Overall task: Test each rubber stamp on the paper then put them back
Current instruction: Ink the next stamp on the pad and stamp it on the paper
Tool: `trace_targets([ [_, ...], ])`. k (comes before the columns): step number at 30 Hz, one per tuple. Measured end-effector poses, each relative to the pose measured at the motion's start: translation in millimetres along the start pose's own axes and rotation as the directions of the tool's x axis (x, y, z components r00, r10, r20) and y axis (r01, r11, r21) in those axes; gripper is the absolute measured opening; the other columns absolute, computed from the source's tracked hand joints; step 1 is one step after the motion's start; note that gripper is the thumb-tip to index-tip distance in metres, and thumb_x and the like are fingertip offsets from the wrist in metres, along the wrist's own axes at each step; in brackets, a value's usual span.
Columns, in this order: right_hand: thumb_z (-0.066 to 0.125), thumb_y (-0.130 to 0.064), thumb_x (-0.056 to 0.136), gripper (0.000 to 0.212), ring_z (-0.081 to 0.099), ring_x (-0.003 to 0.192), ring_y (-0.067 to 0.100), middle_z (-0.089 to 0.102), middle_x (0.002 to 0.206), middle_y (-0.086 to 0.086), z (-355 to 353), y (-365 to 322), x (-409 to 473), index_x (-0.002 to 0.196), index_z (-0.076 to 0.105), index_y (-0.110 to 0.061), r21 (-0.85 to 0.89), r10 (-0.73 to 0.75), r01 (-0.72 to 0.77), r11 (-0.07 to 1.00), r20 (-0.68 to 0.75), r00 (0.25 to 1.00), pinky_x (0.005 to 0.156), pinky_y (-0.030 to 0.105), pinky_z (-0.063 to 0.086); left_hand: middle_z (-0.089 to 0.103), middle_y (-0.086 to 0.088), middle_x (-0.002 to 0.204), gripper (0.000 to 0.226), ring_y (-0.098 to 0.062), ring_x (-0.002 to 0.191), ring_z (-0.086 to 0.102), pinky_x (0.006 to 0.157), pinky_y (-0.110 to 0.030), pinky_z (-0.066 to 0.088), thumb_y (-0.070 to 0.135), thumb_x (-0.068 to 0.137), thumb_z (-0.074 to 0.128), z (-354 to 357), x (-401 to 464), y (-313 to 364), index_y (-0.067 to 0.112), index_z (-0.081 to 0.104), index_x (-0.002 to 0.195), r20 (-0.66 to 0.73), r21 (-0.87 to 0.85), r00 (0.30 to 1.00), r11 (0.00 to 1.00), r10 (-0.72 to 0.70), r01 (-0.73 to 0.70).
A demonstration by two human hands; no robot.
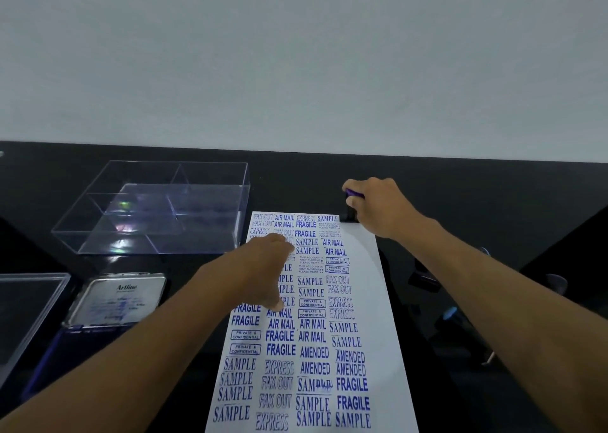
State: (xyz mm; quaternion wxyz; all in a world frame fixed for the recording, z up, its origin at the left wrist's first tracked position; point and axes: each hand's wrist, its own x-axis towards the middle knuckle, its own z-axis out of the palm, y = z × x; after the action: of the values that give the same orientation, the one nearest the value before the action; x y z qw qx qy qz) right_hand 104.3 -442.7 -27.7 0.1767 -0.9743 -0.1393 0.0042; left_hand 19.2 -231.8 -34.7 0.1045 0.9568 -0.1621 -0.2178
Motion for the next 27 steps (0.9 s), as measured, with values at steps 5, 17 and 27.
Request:
trace_targets([
  [5, 0.051, -0.012, 0.099, 0.010, 0.052, 0.082, 0.020, 0.056, 0.089, 0.003, 15, 1, -22, 0.108, 0.054, -0.013, 0.051, -0.016, 0.021, 0.998, -0.099, 0.995, 0.063, 0.028, 0.041, 0.029, 0.002, 0.153, 0.098, -0.020, 0.136, 0.036, 0.111, -0.037, 0.036, 0.025, 0.072, 0.083, -1, 1, 1, 0.013, 0.025, 0.150, 0.009, 0.016, 1.000, 1.000, -0.004, 0.004],
  [17, 0.050, -0.019, 0.096, 0.021, 0.057, 0.081, 0.024, 0.063, 0.082, 0.007, -28, 7, -12, 0.091, 0.063, -0.004, 0.130, 0.115, -0.095, 0.987, -0.150, 0.982, 0.078, 0.029, 0.043, 0.042, -0.005, 0.149, 0.073, -0.023, 0.134, 0.042, 0.110, -0.040, 0.037, 0.045, 0.083, 0.070, -16, 12, 4, 0.016, 0.042, 0.143, -0.041, -0.033, 0.997, 0.998, -0.062, 0.061],
  [27, 0.052, -0.032, 0.097, 0.029, 0.067, 0.092, 0.026, 0.074, 0.097, 0.006, -50, 84, -65, 0.093, 0.073, -0.013, 0.111, 0.424, -0.413, 0.904, -0.108, 0.899, 0.083, 0.031, 0.050, 0.040, 0.002, 0.149, 0.057, -0.021, 0.132, 0.045, 0.107, -0.040, 0.041, 0.048, 0.090, 0.058, -7, 30, 68, 0.023, 0.046, 0.140, -0.252, -0.094, 0.966, 0.993, 0.052, -0.078],
])
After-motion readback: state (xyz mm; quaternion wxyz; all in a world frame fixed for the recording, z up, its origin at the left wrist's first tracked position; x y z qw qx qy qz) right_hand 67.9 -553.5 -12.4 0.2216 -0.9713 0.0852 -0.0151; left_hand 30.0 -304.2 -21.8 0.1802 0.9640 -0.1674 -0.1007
